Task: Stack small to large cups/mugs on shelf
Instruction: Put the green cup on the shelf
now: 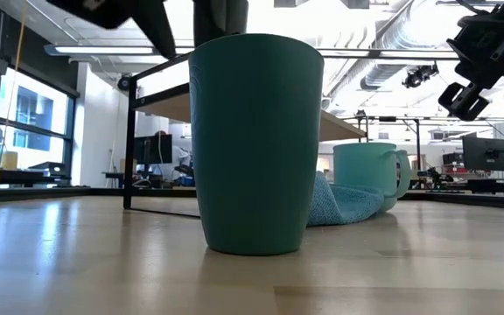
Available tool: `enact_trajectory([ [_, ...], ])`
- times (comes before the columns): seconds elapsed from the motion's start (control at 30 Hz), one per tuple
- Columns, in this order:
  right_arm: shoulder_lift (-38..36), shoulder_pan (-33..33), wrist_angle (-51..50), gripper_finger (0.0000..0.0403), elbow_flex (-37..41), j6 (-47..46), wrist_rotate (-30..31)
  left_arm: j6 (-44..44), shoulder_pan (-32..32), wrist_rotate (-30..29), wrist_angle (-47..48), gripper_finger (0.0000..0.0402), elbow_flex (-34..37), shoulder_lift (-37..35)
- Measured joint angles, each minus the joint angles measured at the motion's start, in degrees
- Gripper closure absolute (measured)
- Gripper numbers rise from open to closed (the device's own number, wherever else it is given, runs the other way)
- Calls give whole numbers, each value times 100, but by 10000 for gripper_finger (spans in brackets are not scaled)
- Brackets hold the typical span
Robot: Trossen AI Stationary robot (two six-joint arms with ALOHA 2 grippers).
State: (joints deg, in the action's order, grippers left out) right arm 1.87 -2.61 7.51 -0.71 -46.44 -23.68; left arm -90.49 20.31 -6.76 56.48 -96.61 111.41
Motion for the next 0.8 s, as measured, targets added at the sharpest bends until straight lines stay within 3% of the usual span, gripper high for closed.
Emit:
enact_trajectory([
  [0.2, 0, 1, -30, 313, 0, 35, -31, 64, -56, 226, -100, 229, 16, 167],
  [0.8, -4, 0, -171, 313, 0, 39, -37, 301, -91, 183, -493, 229, 12, 429],
])
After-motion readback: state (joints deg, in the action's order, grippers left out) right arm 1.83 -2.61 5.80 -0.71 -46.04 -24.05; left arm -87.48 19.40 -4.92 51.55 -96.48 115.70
